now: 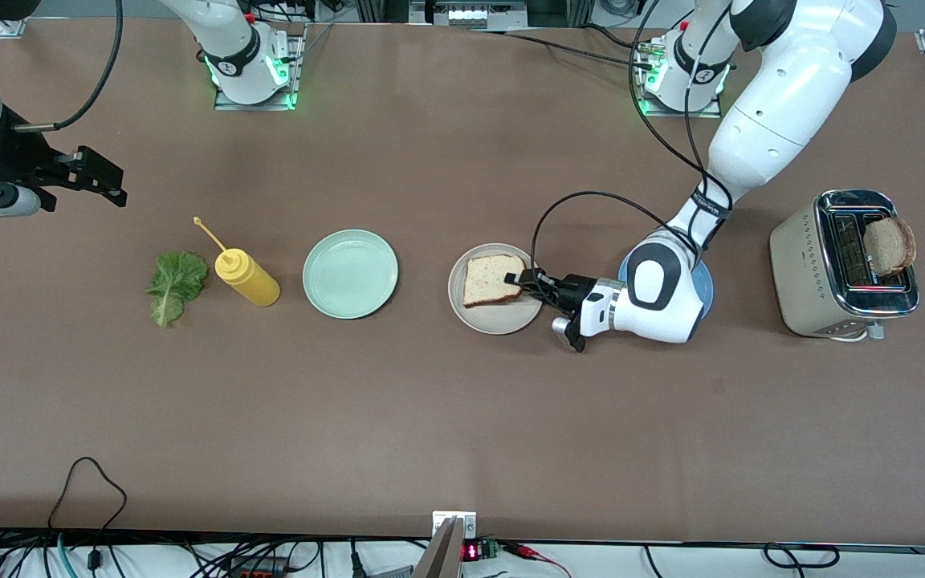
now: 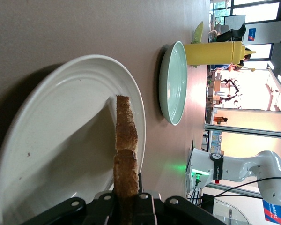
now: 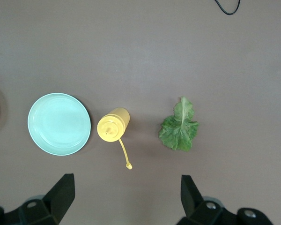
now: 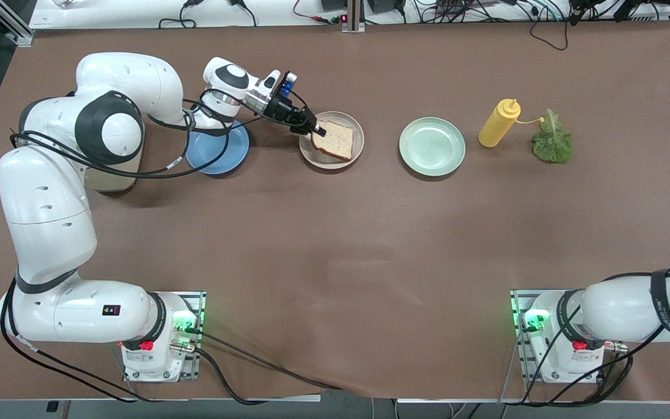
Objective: Make sandwich in beige plate with both arms
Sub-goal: 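Lift the bread slice and carry it with the left gripper to the beige plate, then release the bread on the beige plate and raise the left gripper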
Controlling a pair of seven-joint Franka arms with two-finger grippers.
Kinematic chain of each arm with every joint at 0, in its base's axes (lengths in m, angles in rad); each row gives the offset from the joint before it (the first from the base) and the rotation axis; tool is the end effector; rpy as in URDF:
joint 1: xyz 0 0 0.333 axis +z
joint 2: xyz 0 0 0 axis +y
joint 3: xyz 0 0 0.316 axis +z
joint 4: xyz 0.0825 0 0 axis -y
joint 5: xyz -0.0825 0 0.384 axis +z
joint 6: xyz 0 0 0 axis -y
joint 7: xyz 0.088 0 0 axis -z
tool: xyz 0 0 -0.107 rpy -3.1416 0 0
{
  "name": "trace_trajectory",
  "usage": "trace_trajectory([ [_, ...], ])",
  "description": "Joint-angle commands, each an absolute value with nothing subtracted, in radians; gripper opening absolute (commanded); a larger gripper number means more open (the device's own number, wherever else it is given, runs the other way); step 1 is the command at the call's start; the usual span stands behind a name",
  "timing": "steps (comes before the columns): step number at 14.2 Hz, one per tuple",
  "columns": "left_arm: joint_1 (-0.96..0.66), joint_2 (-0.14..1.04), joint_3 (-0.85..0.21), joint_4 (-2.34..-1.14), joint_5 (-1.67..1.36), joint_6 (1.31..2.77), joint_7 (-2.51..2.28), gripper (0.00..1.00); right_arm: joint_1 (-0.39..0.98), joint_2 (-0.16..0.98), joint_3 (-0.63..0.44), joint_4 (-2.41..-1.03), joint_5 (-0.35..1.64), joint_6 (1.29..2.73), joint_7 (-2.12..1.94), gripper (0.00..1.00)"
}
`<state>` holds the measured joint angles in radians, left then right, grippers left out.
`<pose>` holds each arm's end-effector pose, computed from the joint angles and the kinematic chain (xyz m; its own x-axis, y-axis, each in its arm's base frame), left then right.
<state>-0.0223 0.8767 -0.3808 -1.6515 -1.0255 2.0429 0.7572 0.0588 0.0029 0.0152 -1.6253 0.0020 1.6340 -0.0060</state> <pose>0.5892 -0.2787 0.1312 0.9355 -0.3519 -0.0326 -0.1120 -0.3826 0.9171 0.5586 0.0416 0.6026 0.9968 0.0798 0.0058 0.0798 -0.9968 -0.0020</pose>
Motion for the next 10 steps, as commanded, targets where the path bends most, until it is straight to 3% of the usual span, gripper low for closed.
trace_trajectory([
  [1,-0.025,0.877,-0.379,-1.654,-1.057,2.048,0.788,0.33,0.061,-0.009,0.009,-1.632,0.011,1.631,-0.023,1.0],
  [2,-0.014,0.87,-0.376,-1.651,-1.042,2.046,0.792,0.99,0.06,-0.009,0.009,-1.632,0.011,1.631,-0.023,1.0],
  [10,-0.003,0.744,-0.364,-1.643,-0.671,2.039,0.723,1.0,-0.01,-0.005,0.002,-1.634,0.085,1.626,-0.205,1.0],
])
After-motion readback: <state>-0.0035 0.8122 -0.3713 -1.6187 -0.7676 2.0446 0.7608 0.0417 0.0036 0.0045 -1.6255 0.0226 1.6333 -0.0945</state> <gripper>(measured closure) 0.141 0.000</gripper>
